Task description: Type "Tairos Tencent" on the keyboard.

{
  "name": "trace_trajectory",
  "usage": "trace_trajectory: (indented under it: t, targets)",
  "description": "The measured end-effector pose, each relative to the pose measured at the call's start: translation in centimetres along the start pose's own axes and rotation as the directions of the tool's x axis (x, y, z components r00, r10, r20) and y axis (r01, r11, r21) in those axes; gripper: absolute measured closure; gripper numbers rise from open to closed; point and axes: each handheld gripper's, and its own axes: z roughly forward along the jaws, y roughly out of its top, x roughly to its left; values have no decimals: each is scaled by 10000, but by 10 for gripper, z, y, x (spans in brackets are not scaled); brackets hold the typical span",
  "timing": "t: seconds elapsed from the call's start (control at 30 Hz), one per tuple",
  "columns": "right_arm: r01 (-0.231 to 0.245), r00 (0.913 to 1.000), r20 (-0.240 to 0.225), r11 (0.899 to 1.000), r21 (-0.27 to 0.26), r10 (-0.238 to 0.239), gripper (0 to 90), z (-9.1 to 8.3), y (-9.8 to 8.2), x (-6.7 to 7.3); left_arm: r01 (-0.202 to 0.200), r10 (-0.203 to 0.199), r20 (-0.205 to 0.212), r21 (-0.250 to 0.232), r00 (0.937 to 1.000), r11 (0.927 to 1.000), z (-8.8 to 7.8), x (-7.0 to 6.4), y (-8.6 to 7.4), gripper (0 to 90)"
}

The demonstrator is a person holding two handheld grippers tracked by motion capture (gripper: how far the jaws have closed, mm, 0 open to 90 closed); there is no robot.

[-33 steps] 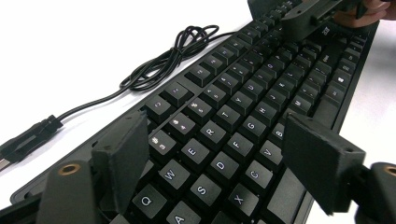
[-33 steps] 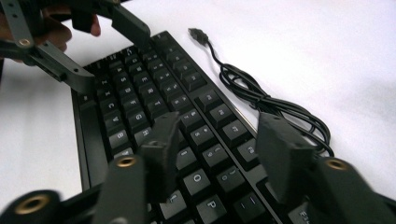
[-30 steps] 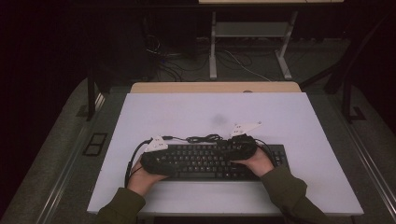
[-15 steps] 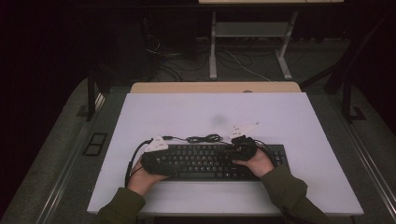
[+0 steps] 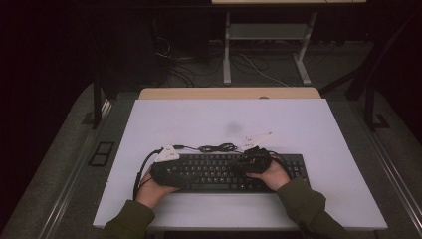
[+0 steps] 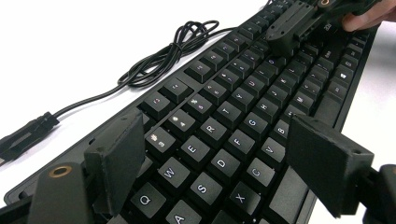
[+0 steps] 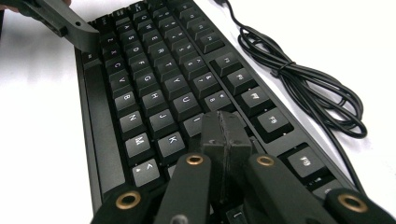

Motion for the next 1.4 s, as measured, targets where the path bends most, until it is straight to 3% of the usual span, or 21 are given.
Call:
trace_trajectory:
  t: [0.63,1.4]
  targets:
    - [108,9999,4,9995,282,-108,892,5,-1,2,-29,29,5,14,10000,10000,0,-1,0,196]
    - [131,9999,-32,9999,-3,-131,873,1,1,2,-34,34,-13,-28,10000,10000,0,-1,1,196]
